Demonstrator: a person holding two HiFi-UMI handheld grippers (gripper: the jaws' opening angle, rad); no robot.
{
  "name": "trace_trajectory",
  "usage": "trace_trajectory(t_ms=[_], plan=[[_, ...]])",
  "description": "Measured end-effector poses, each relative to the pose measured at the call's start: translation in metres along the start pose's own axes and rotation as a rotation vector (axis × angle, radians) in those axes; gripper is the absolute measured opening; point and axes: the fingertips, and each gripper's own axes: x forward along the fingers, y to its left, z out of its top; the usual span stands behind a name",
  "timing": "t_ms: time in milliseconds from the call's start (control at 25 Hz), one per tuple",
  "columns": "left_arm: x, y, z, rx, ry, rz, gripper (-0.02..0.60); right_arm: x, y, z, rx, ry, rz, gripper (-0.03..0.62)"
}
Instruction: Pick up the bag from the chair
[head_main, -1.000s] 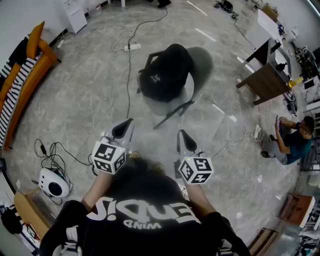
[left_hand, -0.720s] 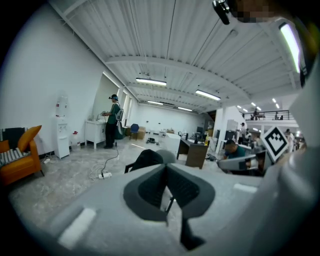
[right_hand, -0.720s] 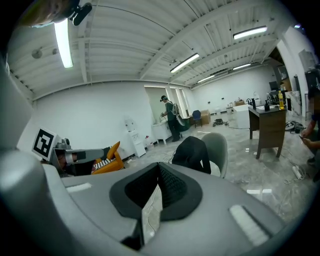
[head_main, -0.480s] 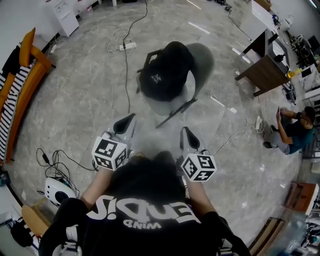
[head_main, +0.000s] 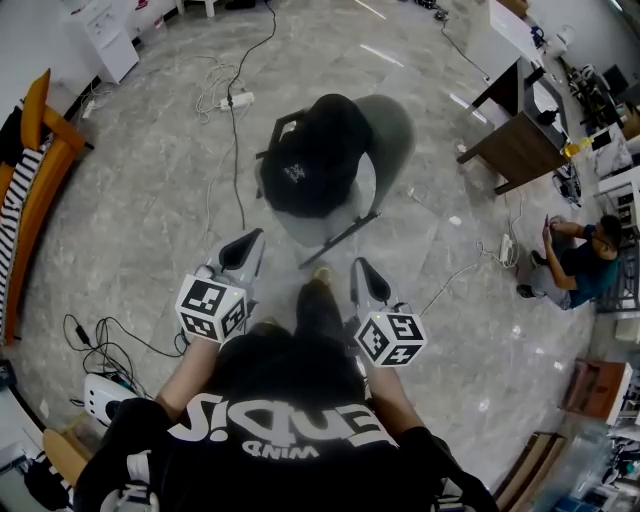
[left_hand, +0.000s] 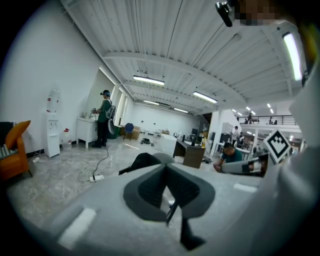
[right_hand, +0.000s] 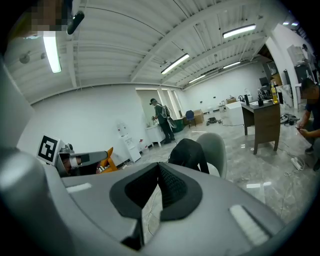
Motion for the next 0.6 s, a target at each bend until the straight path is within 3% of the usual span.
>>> trace_trajectory(t_ms=[600], plan=[[0.174,0.040,0.072,-0.019,0.003,0.083,0.002,0.125,-0.110,0.122,0.017,-0.005,0.090,0.000]])
